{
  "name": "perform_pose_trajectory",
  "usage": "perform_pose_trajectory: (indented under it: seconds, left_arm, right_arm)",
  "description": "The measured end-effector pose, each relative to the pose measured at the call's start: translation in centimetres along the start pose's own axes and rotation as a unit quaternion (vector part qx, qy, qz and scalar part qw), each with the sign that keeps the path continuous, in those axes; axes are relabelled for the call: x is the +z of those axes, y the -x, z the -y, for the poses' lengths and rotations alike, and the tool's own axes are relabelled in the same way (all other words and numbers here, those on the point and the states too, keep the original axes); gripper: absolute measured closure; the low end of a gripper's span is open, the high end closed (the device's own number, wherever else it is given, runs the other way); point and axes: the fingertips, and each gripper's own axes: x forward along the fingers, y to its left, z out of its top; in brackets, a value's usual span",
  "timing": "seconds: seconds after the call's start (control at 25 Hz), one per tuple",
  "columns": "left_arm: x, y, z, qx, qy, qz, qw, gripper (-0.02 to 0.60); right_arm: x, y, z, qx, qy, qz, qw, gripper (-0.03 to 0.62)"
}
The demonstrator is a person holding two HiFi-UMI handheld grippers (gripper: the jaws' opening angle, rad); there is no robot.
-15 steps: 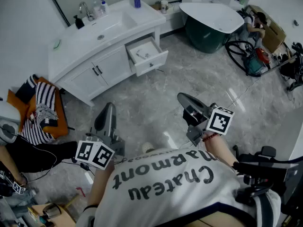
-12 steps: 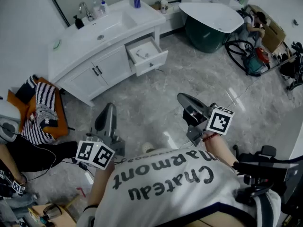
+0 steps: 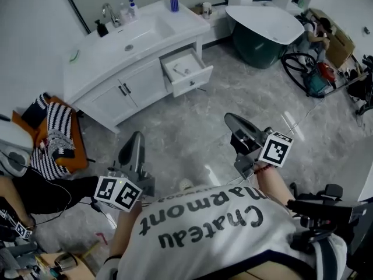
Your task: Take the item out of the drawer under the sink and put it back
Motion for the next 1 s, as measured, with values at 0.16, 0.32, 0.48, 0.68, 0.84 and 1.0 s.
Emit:
perform_pose_trajectory:
  seconds: [0.16,0.32,0.48,0.68,0.84,1.0]
  left_arm:
    - [0.5,-0.1,-1.5,-0.006,-0.009,-0.001,0.9999,0.574]
    - [1.0,-0.5,-3.8,0.001,-0.023,0.0,0.9997,0.574]
    - [2.1,-1.1,-6.1,0.022,-0.029,-0.005,0.9993,0.574]
    - [3.2,-1.5,-8.5,0.029,-0.022,0.009,0.9993,0.574]
    - [3.3,-1.9,-9.6,0.028,-0.009,0.012,0.9995,0.574]
    - [2.7,-2.3,-10.0,0.019,-0.01,0.001,0.9998,0.574]
  right_arm:
    - [1.5,-2.0,0.4,-0.054,0.193,-0.044,0.979,0.58]
    - [2.0,-4.8,0.6,-0.067,0.271,-0.061,0.958,0.58]
    - [1.3,-7.5,1.4,-0.082,0.256,-0.083,0.96,0.58]
    - [0.6,-9.4,2.0,-0.1,0.277,-0.101,0.95,0.582]
    - [-0.3,-10.6,2.2,-0.102,0.285,-0.113,0.946,0.582]
    - [-0.8,-11.5,2.6,-0.102,0.283,-0.121,0.946,0.582]
